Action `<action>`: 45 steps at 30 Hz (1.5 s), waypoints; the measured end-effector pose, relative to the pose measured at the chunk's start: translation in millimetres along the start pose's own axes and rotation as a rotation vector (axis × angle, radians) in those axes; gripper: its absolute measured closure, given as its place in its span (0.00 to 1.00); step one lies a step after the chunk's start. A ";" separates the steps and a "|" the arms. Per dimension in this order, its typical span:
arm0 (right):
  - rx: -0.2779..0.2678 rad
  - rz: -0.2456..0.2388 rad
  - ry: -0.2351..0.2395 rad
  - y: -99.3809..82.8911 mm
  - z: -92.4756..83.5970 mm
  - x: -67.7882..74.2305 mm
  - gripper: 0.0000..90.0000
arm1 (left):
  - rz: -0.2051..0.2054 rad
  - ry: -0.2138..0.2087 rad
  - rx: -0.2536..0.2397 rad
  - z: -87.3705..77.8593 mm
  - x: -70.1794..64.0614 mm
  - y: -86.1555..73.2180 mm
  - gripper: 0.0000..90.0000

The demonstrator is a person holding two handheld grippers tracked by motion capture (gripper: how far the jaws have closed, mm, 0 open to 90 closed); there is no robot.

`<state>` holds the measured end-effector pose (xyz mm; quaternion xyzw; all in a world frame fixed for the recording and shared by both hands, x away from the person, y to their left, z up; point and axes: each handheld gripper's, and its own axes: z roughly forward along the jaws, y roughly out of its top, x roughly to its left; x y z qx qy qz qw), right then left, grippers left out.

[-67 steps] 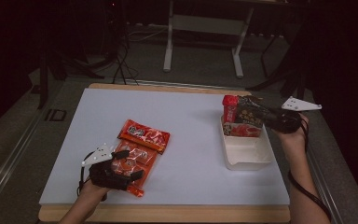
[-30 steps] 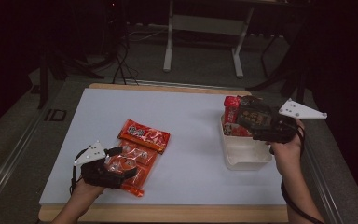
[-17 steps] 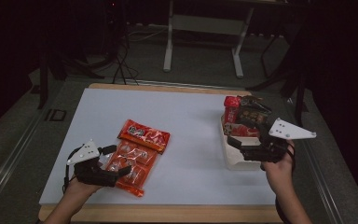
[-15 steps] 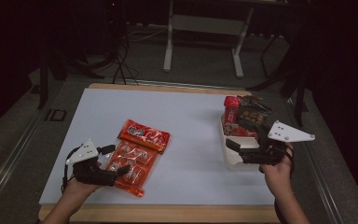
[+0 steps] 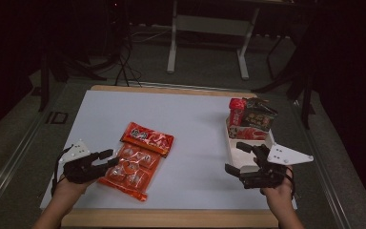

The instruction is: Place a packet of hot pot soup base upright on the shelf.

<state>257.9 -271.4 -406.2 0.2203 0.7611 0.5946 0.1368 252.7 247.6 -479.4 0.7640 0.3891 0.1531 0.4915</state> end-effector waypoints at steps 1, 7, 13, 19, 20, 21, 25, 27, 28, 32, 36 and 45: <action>0.000 0.004 0.002 -2.3 -0.1 1.3 0.17 | -0.005 0.015 0.015 1.4 2.1 -2.0 0.69; 0.016 0.021 0.014 -10.9 1.8 3.5 0.17 | 0.006 0.111 0.151 14.0 11.7 -14.8 0.87; 0.011 0.023 0.029 -12.7 3.9 3.2 0.17 | 0.005 0.147 0.240 25.6 19.5 -24.3 1.00; 0.017 0.019 0.036 -14.2 4.0 4.0 0.17 | 0.024 0.173 0.337 37.4 19.6 -30.4 1.00; 0.017 0.018 0.038 -14.2 3.9 4.2 0.17 | 0.020 0.170 0.349 38.8 19.9 -31.6 1.00; 0.015 0.019 0.038 -14.1 3.8 4.3 0.17 | 0.018 0.171 0.353 39.7 20.1 -32.8 1.00; 0.015 0.018 0.034 -14.0 3.9 3.5 0.17 | 0.009 0.160 0.350 40.5 20.2 -33.1 1.00; 0.018 0.020 0.037 -13.9 4.3 3.8 0.17 | 0.002 0.154 0.348 41.1 18.7 -33.5 1.00; 0.020 0.019 0.038 -13.9 4.5 4.2 0.17 | -0.008 0.147 0.346 41.6 18.1 -33.6 1.00; 0.019 0.020 0.040 -13.5 5.2 4.7 0.17 | 0.005 0.119 0.353 46.4 8.5 -31.7 1.00; 0.022 0.022 0.042 -13.9 5.5 4.8 0.17 | 0.014 0.083 0.357 52.7 -2.6 -29.5 1.00; 0.030 0.019 0.045 -14.5 6.0 5.5 0.17 | 0.026 0.058 0.366 62.7 -17.9 -25.5 1.00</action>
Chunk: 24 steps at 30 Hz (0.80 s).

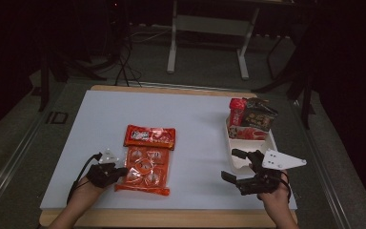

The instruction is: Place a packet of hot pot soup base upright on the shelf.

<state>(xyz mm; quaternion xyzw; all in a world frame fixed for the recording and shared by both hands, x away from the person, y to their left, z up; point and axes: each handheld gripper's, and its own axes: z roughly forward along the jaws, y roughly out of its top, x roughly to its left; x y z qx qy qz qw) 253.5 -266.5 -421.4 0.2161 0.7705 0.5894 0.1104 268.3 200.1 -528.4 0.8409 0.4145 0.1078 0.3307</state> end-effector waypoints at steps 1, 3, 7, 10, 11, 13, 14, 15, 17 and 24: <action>0.000 0.000 0.002 0.0 0.1 0.1 0.17 | 0.005 -0.007 0.004 0.6 -1.1 0.8 1.00; 0.001 -0.001 0.003 -0.1 0.4 0.5 0.17 | 0.019 -0.012 0.009 1.6 -3.8 2.4 1.00; 0.006 -0.003 0.003 -0.6 1.1 0.4 0.17 | -0.006 -0.006 -0.011 1.8 -1.3 4.6 1.00; 0.006 0.000 0.001 -1.0 0.6 -0.2 0.17 | -0.040 0.013 -0.026 4.0 4.9 8.4 1.00; 0.005 0.003 0.003 -1.2 0.4 -0.5 0.17 | -0.052 0.015 -0.031 4.9 6.8 10.1 1.00; 0.005 0.003 0.003 -1.4 0.1 -0.9 0.17 | -0.051 0.038 -0.031 7.4 9.3 14.0 1.00; 0.007 0.004 0.001 -1.5 0.0 -0.9 0.17 | -0.059 0.039 -0.034 8.8 10.9 15.8 1.00; 0.007 0.005 0.002 -1.6 0.0 -1.0 0.17 | -0.060 0.048 -0.033 10.2 12.1 17.6 1.00; 0.008 0.004 0.001 -1.8 -0.1 -1.2 0.17 | -0.059 0.056 -0.034 12.6 14.5 20.4 1.00; 0.006 0.004 0.000 -2.1 -0.2 -1.7 0.17 | -0.075 0.059 -0.035 21.1 20.2 25.7 1.00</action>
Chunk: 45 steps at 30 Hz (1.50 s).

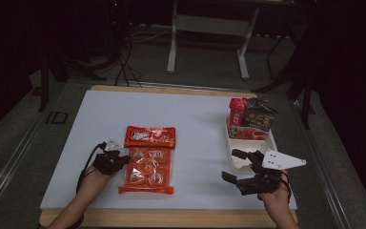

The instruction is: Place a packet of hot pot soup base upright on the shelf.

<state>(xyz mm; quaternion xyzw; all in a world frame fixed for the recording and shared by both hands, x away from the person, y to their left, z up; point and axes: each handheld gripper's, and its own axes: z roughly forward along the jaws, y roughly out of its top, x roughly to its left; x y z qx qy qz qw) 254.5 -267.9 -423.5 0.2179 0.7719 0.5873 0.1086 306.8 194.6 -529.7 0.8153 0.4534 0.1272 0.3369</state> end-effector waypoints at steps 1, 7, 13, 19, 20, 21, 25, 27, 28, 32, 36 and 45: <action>0.000 0.000 0.000 -0.2 0.3 -0.1 0.17 | -0.002 -0.002 0.002 0.8 0.0 0.6 1.00; 0.005 0.005 0.000 -0.7 1.6 -0.7 0.17 | 0.023 0.008 0.017 3.8 -6.0 6.0 1.00; 0.005 0.006 0.005 -0.2 1.9 -0.3 0.17 | 0.055 -0.017 0.023 11.3 -18.4 15.1 1.00; 0.003 0.009 0.002 -1.2 0.4 -1.4 0.17 | 0.103 -0.047 0.033 22.9 -39.9 26.8 1.00; 0.002 0.011 0.003 -1.2 0.1 -1.4 0.17 | 0.112 -0.054 0.037 24.6 -43.3 29.0 1.00; 0.003 0.011 0.002 -1.2 -0.2 -1.4 0.17 | 0.117 -0.059 0.038 26.4 -46.7 30.9 1.00; 0.004 0.010 0.002 -1.6 -0.5 -1.0 0.17 | 0.137 -0.078 0.042 32.5 -56.1 37.0 1.00; 0.005 0.011 0.003 -1.7 -0.7 -1.0 0.17 | 0.143 -0.088 0.043 34.6 -59.4 39.2 1.00; 0.005 0.011 0.003 -1.8 -0.7 -1.1 0.17 | 0.152 -0.085 0.044 35.2 -60.7 40.0 1.00; 0.004 0.011 0.002 -2.2 -0.9 -0.9 0.17 | 0.145 -0.102 0.036 33.5 -58.1 37.6 1.00; 0.003 0.011 0.003 -2.4 -0.9 -1.0 0.17 | 0.148 -0.112 0.054 26.5 -55.8 29.9 1.00; -0.002 0.007 0.005 -1.0 -1.0 -0.4 0.18 | 0.133 -0.170 0.075 7.3 -57.1 9.0 1.00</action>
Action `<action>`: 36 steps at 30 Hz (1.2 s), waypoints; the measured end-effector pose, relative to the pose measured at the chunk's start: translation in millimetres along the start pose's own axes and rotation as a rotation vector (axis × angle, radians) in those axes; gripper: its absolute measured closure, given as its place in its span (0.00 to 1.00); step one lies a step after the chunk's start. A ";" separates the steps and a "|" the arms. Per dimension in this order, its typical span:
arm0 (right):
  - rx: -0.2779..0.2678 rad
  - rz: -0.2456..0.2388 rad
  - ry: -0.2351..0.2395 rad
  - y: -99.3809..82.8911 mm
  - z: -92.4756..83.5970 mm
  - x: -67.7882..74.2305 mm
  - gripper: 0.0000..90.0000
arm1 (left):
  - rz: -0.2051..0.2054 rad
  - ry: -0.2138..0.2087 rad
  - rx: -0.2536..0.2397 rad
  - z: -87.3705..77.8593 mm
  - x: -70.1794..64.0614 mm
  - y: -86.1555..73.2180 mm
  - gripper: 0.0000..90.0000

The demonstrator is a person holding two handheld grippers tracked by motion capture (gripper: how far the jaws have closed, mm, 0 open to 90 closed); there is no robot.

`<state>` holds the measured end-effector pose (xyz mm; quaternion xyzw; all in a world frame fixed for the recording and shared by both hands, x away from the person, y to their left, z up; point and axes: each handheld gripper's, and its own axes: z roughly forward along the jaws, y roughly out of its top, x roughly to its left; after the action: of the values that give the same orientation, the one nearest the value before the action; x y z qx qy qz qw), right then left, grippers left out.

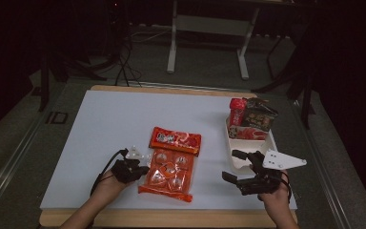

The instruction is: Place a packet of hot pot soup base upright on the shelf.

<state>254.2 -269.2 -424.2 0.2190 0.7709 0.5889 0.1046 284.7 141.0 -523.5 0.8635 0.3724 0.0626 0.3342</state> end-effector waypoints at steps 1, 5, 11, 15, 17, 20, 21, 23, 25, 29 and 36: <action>0.000 -0.006 -0.001 0.3 -0.2 0.5 0.18 | -0.001 -0.014 0.008 -0.2 -1.6 -1.9 1.00; -0.016 -0.024 -0.008 1.2 -0.7 1.8 0.18 | 0.010 -0.011 0.008 1.5 -10.8 -3.8 1.00; -0.005 -0.032 -0.032 0.0 0.8 2.9 0.16 | 0.002 -0.011 0.007 4.3 -18.7 -2.4 1.00; 0.003 -0.019 -0.037 -1.2 2.1 2.7 0.16 | 0.011 -0.038 0.000 7.9 -25.6 -1.2 1.00; 0.008 -0.028 -0.055 -1.1 1.7 3.5 0.16 | 0.022 -0.054 0.001 10.7 -31.5 0.9 1.00; 0.005 -0.027 -0.060 -1.3 0.7 3.2 0.16 | 0.016 -0.071 0.000 12.4 -32.5 2.3 1.00; 0.002 -0.026 -0.063 -1.3 0.4 3.2 0.16 | 0.025 -0.067 0.004 12.3 -32.8 2.7 1.00; 0.004 -0.027 -0.064 -1.2 0.1 2.9 0.16 | 0.032 -0.068 0.005 12.1 -32.9 3.0 1.00; -0.006 -0.019 -0.066 -1.3 -0.9 2.6 0.14 | 0.034 -0.075 0.002 11.6 -31.4 3.8 1.00; -0.017 -0.015 -0.096 0.0 -3.2 2.2 0.12 | 0.005 -0.048 -0.052 4.4 -23.1 8.6 0.99; -0.012 -0.021 -0.114 -0.3 -2.7 4.4 0.12 | -0.057 -0.035 -0.166 -12.8 -4.0 21.2 0.72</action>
<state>249.1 -269.6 -423.3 0.2436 0.7625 0.5789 0.1556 290.0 134.5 -499.8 0.8226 0.3847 0.0688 0.4129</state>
